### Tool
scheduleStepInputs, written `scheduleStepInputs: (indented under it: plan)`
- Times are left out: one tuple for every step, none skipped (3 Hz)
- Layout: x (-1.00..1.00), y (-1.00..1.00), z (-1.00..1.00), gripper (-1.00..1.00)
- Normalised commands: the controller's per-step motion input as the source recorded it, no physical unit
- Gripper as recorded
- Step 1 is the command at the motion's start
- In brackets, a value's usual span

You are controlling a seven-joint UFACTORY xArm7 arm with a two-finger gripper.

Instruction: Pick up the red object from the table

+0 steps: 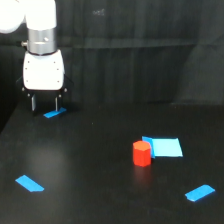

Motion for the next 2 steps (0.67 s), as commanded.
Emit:
scheduleStepInputs:
  plan:
    - [0.24, -0.10, -0.34, 0.95]
    - [0.31, -0.17, -0.17, 0.94]
